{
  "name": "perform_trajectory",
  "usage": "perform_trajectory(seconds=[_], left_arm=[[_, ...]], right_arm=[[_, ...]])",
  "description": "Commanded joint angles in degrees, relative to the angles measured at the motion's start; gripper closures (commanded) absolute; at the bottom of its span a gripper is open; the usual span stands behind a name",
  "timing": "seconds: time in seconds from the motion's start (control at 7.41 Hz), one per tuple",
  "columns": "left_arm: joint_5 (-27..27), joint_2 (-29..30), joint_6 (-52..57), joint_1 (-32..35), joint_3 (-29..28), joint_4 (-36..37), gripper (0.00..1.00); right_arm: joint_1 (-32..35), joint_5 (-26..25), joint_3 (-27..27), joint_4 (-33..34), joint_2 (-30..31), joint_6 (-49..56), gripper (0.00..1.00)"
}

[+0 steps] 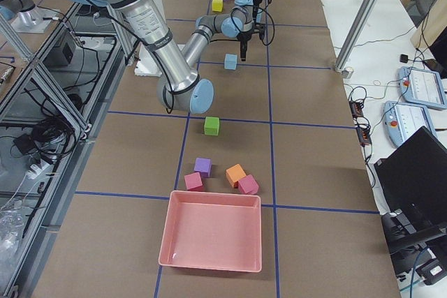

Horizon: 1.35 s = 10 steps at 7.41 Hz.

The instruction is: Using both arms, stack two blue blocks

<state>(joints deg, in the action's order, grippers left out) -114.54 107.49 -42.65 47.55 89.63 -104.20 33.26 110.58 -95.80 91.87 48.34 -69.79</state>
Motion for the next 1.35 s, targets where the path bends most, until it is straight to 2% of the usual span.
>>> perform_trajectory(seconds=[0.0, 0.13, 0.4, 0.54, 0.81, 1.21], left_arm=[[-3.38, 2.7, -0.07, -0.01, 0.54, 2.05, 0.52], [-4.62, 5.77, -0.24, 0.08, 1.59, 6.51, 0.56], [-4.9, 13.93, -3.04, -0.09, 7.02, 20.8, 0.56], [-5.51, 16.84, -8.62, -1.14, 8.7, 23.84, 0.56], [-4.91, 22.99, -20.31, -7.87, 7.94, 23.95, 0.56], [1.68, 27.94, -28.45, -16.95, 6.62, 24.13, 0.56]], right_arm=[[4.86, 4.26, -2.61, -0.03, 3.83, 5.07, 0.0], [8.54, 7.51, -4.11, -0.03, 6.82, 9.37, 0.0], [14.87, 10.87, -4.04, -0.03, 10.35, 18.5, 0.0], [19.0, 14.45, -3.78, -0.12, 12.63, 23.34, 0.0], [23.5, 16.33, -3.34, -0.38, 16.07, 31.35, 0.0], [26.85, 16.85, -0.53, -0.47, 17.14, 36.21, 0.0]])
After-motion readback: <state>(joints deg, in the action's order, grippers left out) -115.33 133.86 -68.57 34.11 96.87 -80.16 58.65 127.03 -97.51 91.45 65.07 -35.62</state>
